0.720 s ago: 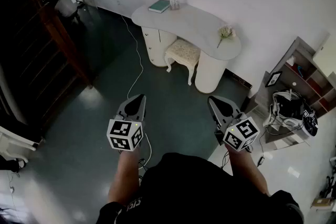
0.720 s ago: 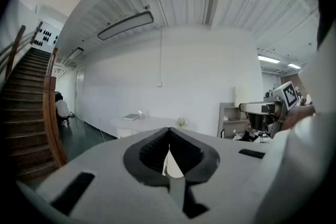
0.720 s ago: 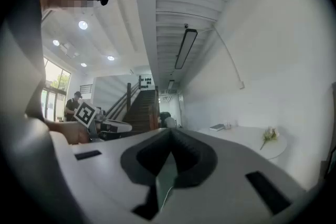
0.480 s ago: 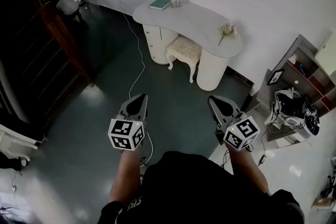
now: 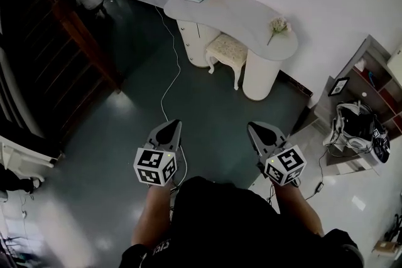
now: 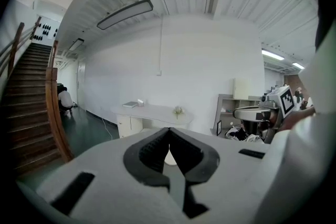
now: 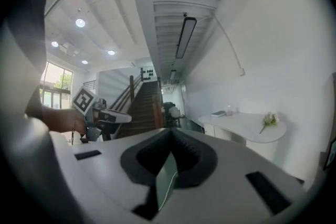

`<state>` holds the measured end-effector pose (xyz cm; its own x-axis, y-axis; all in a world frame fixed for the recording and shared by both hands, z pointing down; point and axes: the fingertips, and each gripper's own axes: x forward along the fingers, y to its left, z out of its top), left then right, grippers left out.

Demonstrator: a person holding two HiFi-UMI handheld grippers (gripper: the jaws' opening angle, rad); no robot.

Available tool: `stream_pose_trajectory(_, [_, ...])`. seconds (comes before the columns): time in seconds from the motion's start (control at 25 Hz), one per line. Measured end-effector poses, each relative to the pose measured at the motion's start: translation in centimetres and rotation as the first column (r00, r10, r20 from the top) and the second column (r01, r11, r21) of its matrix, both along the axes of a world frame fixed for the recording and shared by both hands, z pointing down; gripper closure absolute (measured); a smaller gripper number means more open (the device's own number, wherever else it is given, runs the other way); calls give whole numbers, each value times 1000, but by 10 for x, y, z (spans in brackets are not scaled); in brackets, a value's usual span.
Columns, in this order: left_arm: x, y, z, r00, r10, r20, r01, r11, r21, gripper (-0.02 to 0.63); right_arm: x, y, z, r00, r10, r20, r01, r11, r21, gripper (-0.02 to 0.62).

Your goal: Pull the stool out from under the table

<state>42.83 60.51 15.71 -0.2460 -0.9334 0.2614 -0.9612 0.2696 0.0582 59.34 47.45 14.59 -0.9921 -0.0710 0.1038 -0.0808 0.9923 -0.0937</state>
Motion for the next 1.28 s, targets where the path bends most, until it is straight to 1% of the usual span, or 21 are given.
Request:
stream_pose_trajectory(0.16, [6, 8, 17, 999, -19, -36, 18, 999, -32, 598, 4, 4, 19, 999, -22, -24, 20, 998, -58, 591])
stream_pose_trajectory(0.28, [3, 5, 22, 999, -17, -50, 15, 999, -36, 598, 2, 3, 28, 999, -35, -39, 32, 996, -87, 589])
stream_pose_trajectory(0.4, [-7, -5, 24, 999, -3, -53, 1, 1000, -26, 598, -8, -7, 32, 998, -22, -55, 17, 995, -100, 589])
stream_pose_trajectory(0.52, [-26, -15, 26, 998, 7, -60, -8, 1000, -9, 598, -26, -15, 31, 998, -9, -63, 4, 996, -91, 589])
stream_pose_trajectory(0.6, [-44, -23, 28, 998, 14, -66, -14, 1000, 0, 598, -40, -22, 31, 997, 0, -73, -7, 996, -85, 589])
stream_pose_trajectory(0.72, [-81, -33, 25, 998, 21, -61, -20, 1000, 14, 598, -70, -29, 29, 996, 11, -89, -19, 996, -84, 589])
stream_pose_trajectory(0.84, [-126, -40, 19, 998, 23, -57, -21, 999, 37, 598, -107, -32, 25, 995, 12, -95, -18, 997, -71, 589])
stream_pose_trajectory(0.96, [-167, -44, 18, 998, 43, -56, -40, 998, 49, 598, -148, -35, 22, 995, 23, -100, -30, 998, -64, 589])
stream_pose_trajectory(1.12, [-217, -36, 16, 997, 67, -50, -64, 997, 49, 598, -206, -32, 20, 993, 36, -109, -43, 997, -60, 589])
stream_pose_trajectory(1.28, [-263, -20, 21, 998, 52, -37, -50, 998, 35, 598, -253, -22, 26, 992, 11, -126, -19, 998, -66, 589])
